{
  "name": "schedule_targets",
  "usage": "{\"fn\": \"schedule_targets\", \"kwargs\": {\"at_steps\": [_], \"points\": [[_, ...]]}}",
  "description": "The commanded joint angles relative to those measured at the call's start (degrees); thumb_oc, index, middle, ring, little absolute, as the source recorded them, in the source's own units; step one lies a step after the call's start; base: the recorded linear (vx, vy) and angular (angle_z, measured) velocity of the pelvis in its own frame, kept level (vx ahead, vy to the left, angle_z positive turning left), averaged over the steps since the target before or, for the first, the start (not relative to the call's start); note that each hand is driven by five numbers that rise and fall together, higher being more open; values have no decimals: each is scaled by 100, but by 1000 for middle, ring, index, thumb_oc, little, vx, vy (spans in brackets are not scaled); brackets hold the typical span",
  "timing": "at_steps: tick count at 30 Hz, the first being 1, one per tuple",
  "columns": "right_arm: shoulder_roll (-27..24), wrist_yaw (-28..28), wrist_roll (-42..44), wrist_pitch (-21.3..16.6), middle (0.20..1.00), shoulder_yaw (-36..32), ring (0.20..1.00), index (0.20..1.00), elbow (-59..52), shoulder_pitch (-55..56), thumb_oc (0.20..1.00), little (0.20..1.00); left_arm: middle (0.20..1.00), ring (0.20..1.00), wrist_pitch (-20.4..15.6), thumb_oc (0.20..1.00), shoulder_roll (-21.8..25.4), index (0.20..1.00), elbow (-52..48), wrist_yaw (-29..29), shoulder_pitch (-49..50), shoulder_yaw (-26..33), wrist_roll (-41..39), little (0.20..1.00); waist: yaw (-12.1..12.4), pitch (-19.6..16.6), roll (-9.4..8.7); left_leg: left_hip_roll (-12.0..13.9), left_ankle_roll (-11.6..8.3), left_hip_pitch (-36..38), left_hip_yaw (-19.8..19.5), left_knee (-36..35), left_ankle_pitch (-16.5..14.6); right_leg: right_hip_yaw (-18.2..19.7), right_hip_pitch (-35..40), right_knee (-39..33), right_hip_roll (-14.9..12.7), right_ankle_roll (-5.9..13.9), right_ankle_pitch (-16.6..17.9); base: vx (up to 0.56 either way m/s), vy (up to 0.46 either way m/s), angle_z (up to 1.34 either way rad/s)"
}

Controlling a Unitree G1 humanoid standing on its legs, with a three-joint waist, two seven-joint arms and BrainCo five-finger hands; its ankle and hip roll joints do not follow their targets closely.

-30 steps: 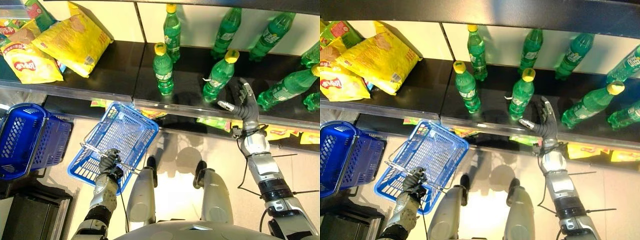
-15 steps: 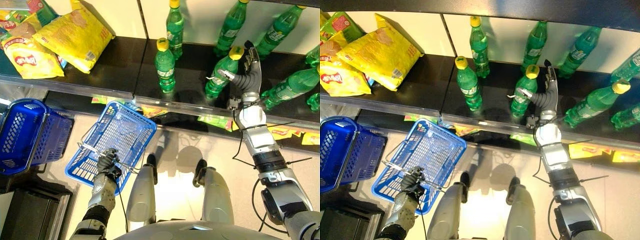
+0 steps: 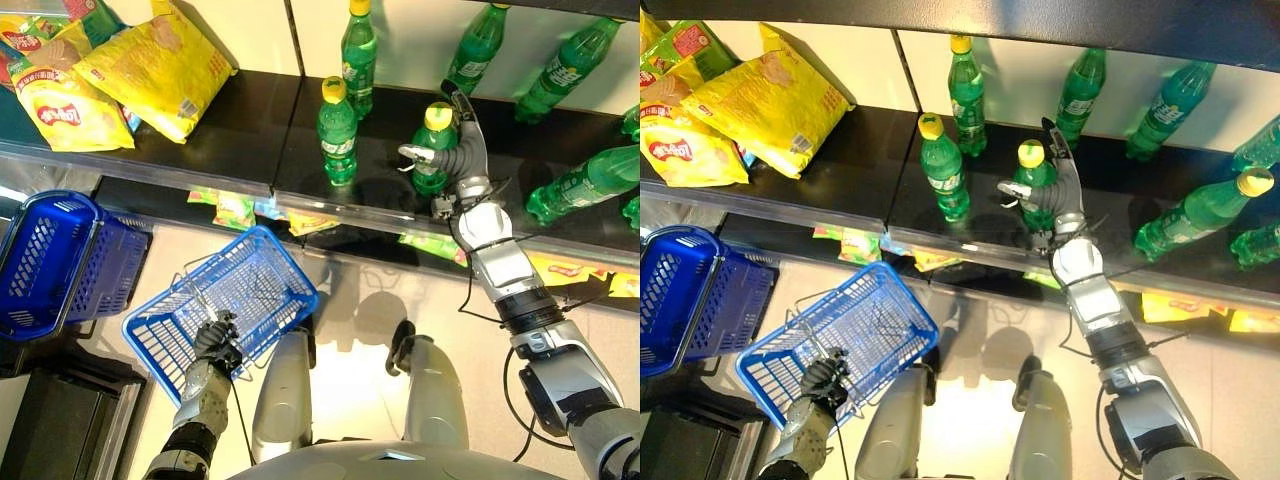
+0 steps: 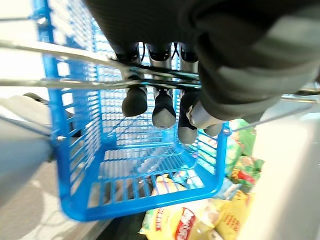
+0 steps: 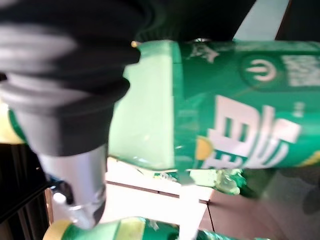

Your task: Pick up the snacks into the basket

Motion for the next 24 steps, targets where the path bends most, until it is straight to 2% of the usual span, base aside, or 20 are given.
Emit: {"fn": "schedule_targets", "kwargs": {"at_steps": [1,13,14,15,24], "points": [[16,18,44,-117,1000,-52,1000,1000,-186,124,1000,1000,200,200,-221,200,179,200,-243,-72,199,-180,66,200,122,-130,-134,-7,250,79,101,-95,41,26,409,-185,-170,380,292,0,0,0],[-59,-324,-566,119,1000,-199,1000,1000,336,173,1000,1000,200,200,-226,200,173,200,-271,-37,202,-154,98,200,112,-166,-132,5,247,7,95,-96,55,18,334,-148,-171,385,284,0,0,0],[-236,-471,-1082,302,357,-174,357,357,525,21,357,357,200,200,-224,200,182,200,-267,-25,207,-117,100,200,142,-175,-127,1,246,3,97,-87,45,25,328,-124,-174,385,273,0,0,0],[-313,-512,-1184,323,200,-168,200,200,582,-86,200,200,200,200,-215,200,188,200,-253,-39,189,-101,94,200,150,-178,-121,0,245,-12,89,-66,42,24,322,-110,-178,385,275,0,0,0],[-468,-692,-1394,296,200,-219,200,200,685,-494,200,200,200,200,-243,200,211,200,-195,-119,204,-69,7,200,203,-231,-104,-28,250,45,52,-153,80,15,376,-160,-186,399,305,0,0,1]]}}
